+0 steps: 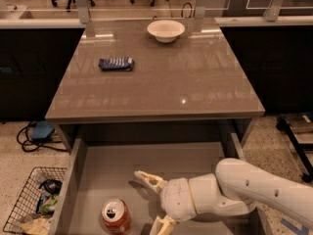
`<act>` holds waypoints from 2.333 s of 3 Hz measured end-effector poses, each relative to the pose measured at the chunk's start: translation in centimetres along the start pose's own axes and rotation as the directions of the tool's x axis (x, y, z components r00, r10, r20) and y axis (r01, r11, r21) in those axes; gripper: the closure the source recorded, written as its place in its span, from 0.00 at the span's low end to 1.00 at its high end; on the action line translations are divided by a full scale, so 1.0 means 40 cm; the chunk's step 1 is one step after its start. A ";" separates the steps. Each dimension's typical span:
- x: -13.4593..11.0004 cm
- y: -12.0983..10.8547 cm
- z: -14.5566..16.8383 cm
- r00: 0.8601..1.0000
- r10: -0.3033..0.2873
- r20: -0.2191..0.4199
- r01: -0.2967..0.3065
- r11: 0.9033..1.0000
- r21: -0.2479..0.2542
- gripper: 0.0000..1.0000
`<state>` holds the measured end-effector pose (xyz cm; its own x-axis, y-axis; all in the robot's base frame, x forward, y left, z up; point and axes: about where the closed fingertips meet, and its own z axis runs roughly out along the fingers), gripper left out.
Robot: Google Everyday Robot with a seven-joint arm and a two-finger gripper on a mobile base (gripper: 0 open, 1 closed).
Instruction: Pick coke can from top drawer and place on counter
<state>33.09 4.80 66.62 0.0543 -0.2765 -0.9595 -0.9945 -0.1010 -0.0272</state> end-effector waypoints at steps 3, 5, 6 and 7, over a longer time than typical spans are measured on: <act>0.014 -0.022 0.104 0.998 0.038 0.044 -0.039 0.999 0.035 0.00; -0.015 -0.002 0.135 0.997 0.029 0.075 -0.029 1.000 0.007 0.38; -0.063 0.016 0.151 0.997 0.002 0.081 0.002 0.999 -0.043 0.62; -0.061 0.017 0.153 0.997 0.002 0.081 0.001 0.999 -0.043 0.85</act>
Offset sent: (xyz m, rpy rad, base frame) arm 0.0146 0.0412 -0.0162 0.0476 0.0225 -0.0776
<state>31.73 11.25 67.25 0.0445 -0.1981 -0.9792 -0.9897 -0.1422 -0.0162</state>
